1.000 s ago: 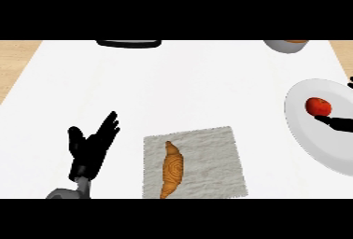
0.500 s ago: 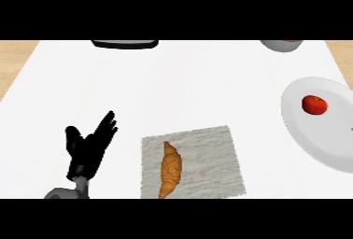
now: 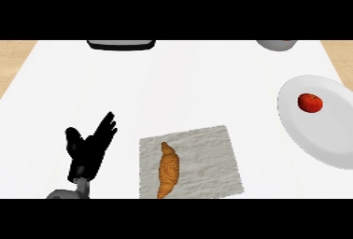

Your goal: Pick the tomato from the placemat and place it in the plate

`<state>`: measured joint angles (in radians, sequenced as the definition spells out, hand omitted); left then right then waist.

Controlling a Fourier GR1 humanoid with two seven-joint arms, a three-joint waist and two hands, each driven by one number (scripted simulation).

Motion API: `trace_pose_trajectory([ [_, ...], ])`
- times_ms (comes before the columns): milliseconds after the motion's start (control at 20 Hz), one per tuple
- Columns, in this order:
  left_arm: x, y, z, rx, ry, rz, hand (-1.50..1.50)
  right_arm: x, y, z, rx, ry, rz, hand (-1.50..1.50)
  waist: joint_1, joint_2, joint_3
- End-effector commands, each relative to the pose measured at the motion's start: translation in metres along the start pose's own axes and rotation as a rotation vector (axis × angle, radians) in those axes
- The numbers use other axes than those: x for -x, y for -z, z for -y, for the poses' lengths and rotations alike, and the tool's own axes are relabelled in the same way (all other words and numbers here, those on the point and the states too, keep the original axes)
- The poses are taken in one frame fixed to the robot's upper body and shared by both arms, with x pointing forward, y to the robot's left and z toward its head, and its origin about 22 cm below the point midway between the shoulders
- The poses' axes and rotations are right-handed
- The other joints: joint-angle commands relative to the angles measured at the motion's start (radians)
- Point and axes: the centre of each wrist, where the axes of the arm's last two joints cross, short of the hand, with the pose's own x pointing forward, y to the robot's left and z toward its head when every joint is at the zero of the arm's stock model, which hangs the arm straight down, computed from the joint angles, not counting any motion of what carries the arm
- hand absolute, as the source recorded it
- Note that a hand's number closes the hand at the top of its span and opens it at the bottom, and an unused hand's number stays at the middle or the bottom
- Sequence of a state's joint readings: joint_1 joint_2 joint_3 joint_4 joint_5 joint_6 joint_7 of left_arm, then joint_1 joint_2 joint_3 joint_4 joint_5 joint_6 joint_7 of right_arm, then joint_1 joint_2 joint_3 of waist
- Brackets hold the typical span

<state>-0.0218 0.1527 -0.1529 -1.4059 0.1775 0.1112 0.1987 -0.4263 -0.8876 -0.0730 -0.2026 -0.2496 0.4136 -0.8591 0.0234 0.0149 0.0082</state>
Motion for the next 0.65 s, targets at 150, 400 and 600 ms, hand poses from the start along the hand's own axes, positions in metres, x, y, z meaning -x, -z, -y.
trace_pose_trajectory([
  [150,-0.005,-0.005,-0.003,0.005,-0.011,-0.002,0.00,0.020,-0.050,0.015,-0.121,0.002,0.099,-1.50,-0.011,-0.006,0.001],
  [400,-0.002,-0.003,-0.007,0.000,-0.003,-0.001,0.00,0.016,-0.054,0.023,-0.123,-0.024,0.073,-1.50,-0.006,-0.004,0.001],
  [600,0.008,0.003,0.012,-0.013,-0.013,-0.006,0.00,0.011,-0.056,0.032,-0.127,-0.029,0.089,-1.50,-0.020,-0.005,0.000],
])
